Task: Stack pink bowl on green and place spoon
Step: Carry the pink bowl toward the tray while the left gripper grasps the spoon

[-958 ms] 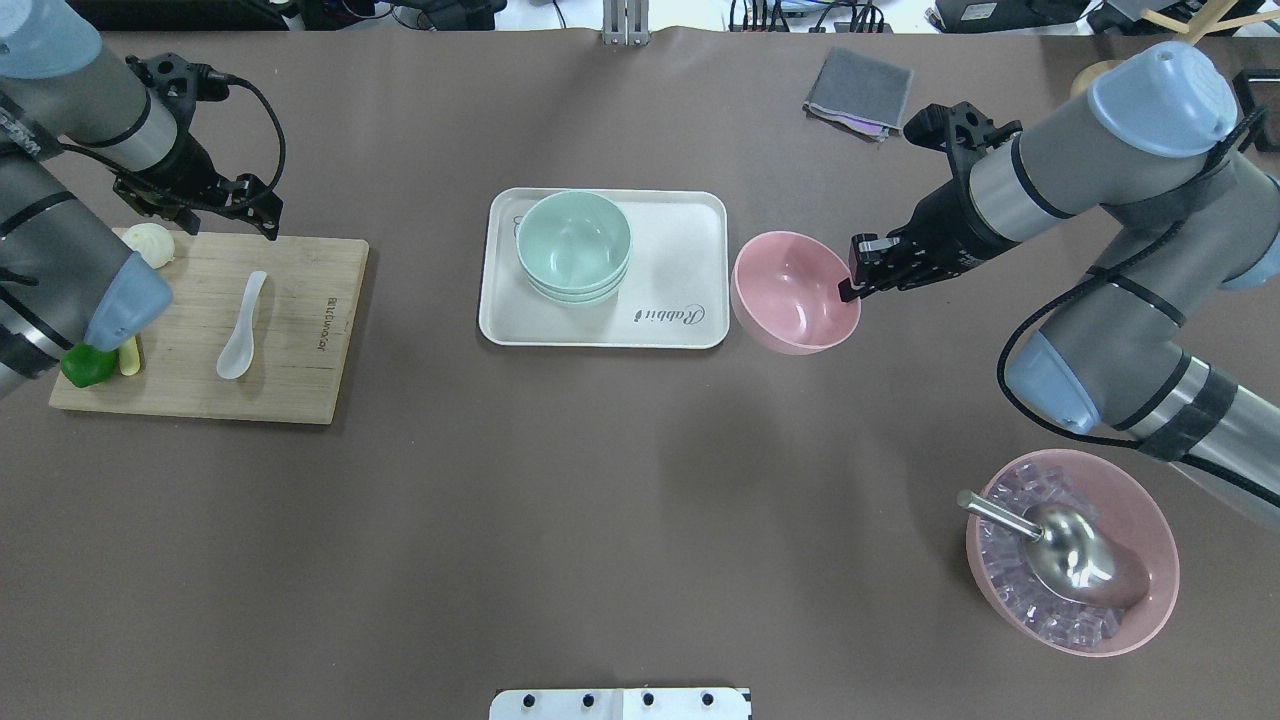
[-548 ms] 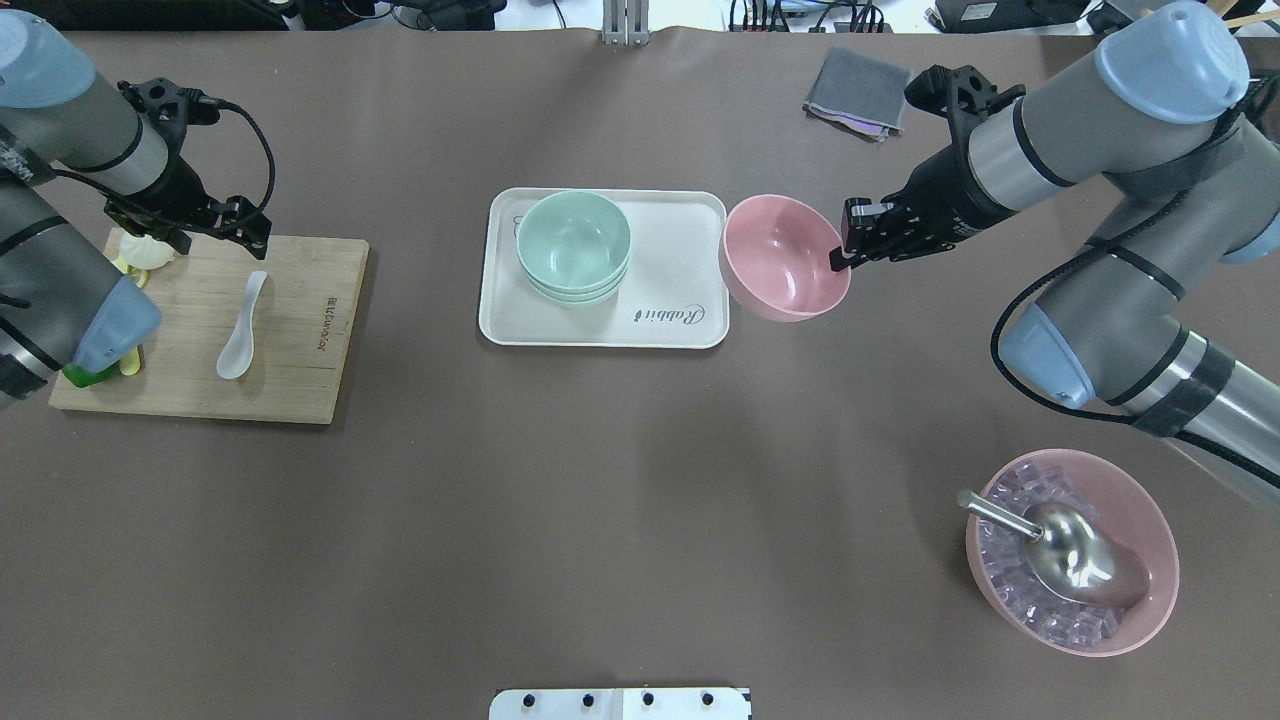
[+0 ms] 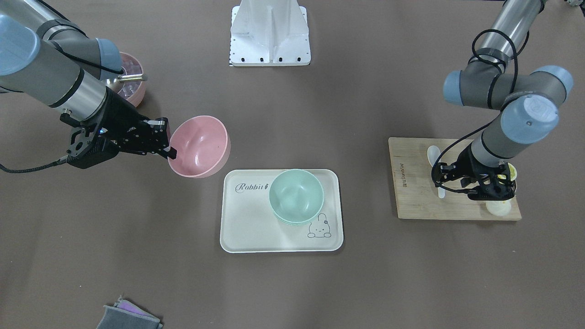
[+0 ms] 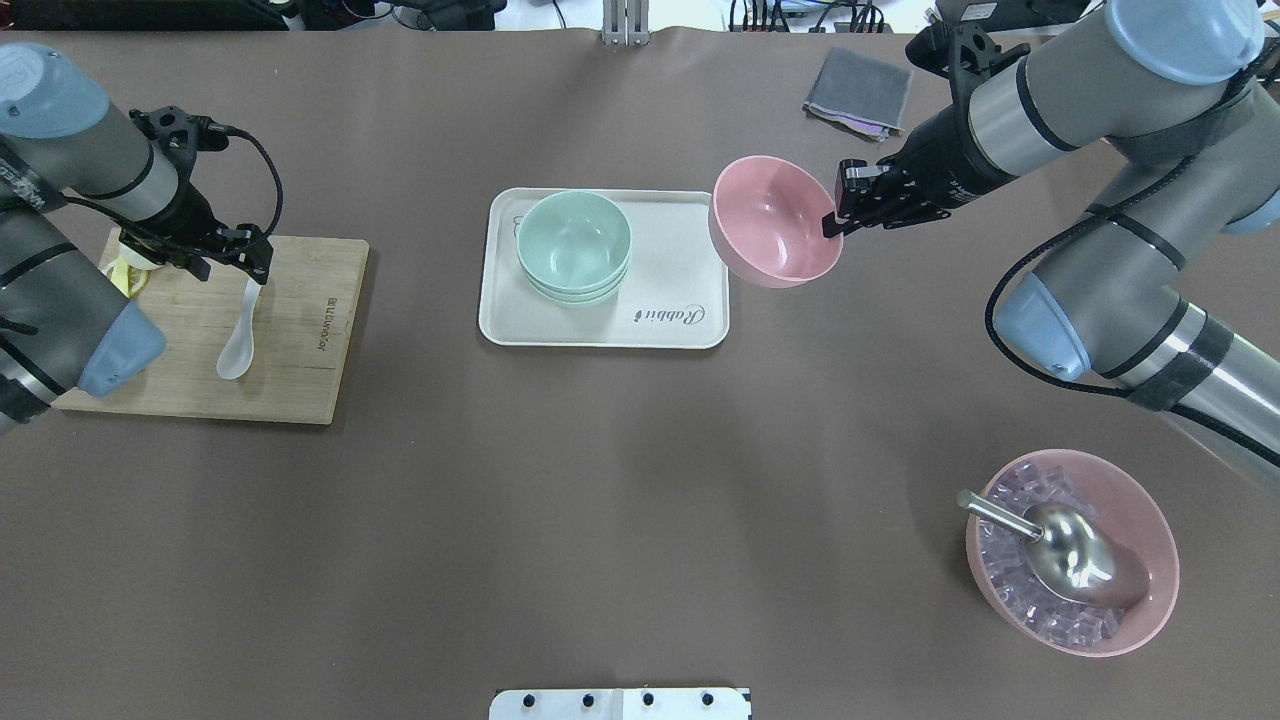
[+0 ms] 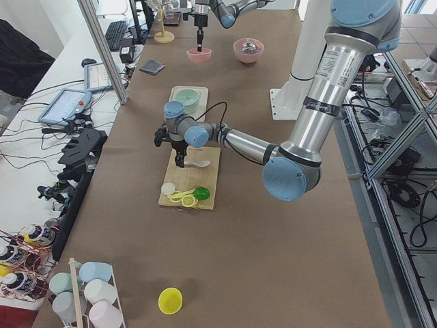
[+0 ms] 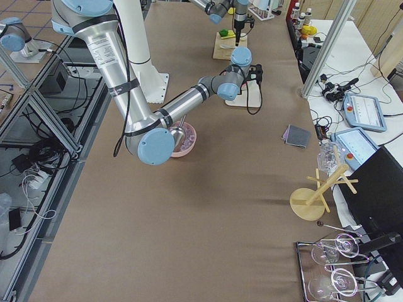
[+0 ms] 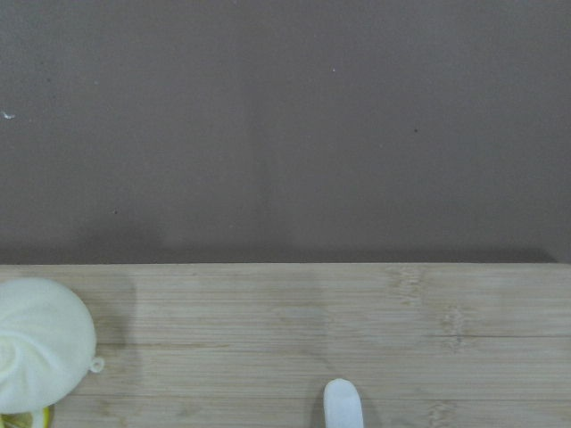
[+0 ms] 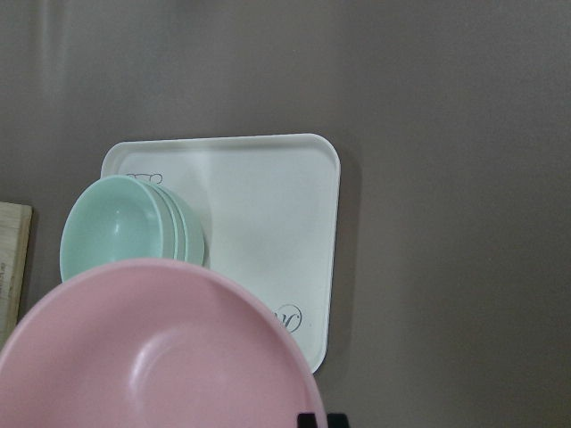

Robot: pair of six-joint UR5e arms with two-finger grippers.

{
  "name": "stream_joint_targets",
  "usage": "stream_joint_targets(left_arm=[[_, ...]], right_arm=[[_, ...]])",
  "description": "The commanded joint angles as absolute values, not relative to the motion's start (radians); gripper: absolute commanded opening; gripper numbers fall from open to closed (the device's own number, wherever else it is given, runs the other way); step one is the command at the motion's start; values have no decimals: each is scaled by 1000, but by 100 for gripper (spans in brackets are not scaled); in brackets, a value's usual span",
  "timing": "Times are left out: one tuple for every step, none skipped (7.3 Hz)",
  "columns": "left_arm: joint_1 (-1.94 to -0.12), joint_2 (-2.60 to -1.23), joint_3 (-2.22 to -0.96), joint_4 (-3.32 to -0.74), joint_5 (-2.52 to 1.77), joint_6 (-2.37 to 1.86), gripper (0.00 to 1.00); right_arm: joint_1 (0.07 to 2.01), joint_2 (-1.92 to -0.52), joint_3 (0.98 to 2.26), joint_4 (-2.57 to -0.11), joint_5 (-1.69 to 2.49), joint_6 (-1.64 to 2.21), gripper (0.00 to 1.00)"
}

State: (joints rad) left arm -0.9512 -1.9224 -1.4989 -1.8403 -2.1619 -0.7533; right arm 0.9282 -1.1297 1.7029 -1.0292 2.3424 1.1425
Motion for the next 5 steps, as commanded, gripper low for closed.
stream_joint_targets(left_arm=[[-925, -1889, -1499, -1931, -2158, -813, 69], [-925, -1881, -1494, -1949, -2157, -811, 67], [-925, -1878, -1494, -1950, -2157, -808, 66], [-925, -1875, -1497, -1950, -2157, -813, 62], [-923, -1875, -1500, -1948, -2158, -815, 62]], right_arm=[[931, -1129, 1701, -1031, 2341, 1141, 0], [931, -1129, 1700, -1031, 2341, 1141, 0], [931, -1129, 1700, -1031, 2342, 1141, 0], [931, -1129, 1698, -1031, 2341, 1141, 0], [931, -1129, 1698, -1031, 2341, 1141, 0]])
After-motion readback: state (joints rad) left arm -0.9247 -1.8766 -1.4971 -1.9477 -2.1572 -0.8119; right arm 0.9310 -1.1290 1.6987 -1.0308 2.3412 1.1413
